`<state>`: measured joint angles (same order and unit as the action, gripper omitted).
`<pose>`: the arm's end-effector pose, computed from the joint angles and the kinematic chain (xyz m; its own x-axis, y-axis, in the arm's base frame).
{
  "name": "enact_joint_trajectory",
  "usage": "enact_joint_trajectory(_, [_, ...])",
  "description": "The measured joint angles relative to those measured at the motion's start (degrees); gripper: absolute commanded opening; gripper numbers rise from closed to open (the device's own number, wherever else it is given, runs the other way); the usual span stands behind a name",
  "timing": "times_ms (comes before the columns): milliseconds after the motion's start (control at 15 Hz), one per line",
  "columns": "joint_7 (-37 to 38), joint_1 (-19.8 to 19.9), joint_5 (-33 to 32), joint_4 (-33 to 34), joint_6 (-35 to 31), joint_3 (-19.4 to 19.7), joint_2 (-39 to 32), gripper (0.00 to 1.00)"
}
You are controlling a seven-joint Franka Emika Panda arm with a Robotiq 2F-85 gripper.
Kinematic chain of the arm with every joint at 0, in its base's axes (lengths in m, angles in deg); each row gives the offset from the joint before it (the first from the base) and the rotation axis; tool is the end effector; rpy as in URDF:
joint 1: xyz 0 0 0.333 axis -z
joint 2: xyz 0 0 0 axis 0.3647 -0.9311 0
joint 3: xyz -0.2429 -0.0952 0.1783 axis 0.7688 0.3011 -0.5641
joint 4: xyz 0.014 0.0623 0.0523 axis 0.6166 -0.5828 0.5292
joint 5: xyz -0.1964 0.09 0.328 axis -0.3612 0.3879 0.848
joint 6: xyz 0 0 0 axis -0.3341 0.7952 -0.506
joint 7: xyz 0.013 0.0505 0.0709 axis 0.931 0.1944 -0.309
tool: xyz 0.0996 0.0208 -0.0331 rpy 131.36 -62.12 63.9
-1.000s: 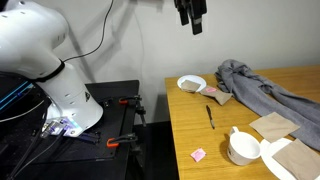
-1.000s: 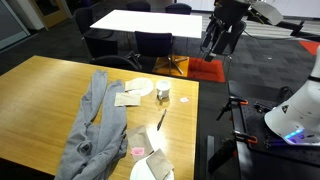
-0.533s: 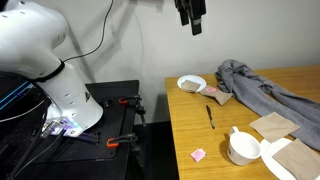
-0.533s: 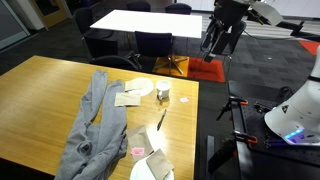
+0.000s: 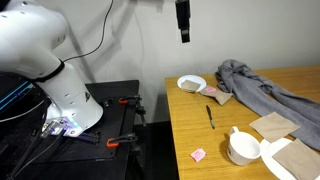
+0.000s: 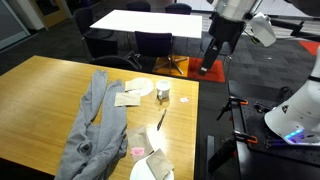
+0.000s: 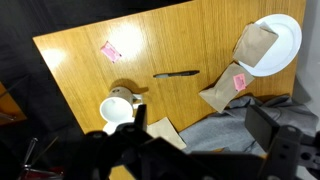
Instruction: Put the pen in the white mug cup
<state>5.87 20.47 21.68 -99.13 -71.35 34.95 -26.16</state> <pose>0.3935 0.0407 0.4379 0.9644 -0.2018 0.1707 -0.2003 -0.9794 -0.0261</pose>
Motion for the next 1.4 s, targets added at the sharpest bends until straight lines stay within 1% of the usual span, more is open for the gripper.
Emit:
enact_joint_trajectory(200, [9.8,0.4,0.2,0.3,0.0,-3.2,-2.5,1.0])
enact_joint_trajectory(400, [19.1,0.7,1.3,0.5,-0.3,-5.2,-4.8,1.0])
enact_joint_trajectory(600, [26.5,0.7,3.3,0.5,-1.7,-5.8,-6.8,1.0])
enact_joint_trajectory(800, [32.6,0.6,6.0,0.4,-4.4,-5.9,-9.0,1.0])
enact_joint_trajectory(933, [37.2,0.6,6.7,0.4,-6.6,-6.1,-10.8,1.0])
enact_joint_trajectory(1200, [48.4,0.6,5.5,0.3,-11.4,-7.0,-15.0,1.0])
enact_joint_trajectory(1400, [57.9,0.6,1.5,0.3,-14.8,-7.5,-18.6,1.0])
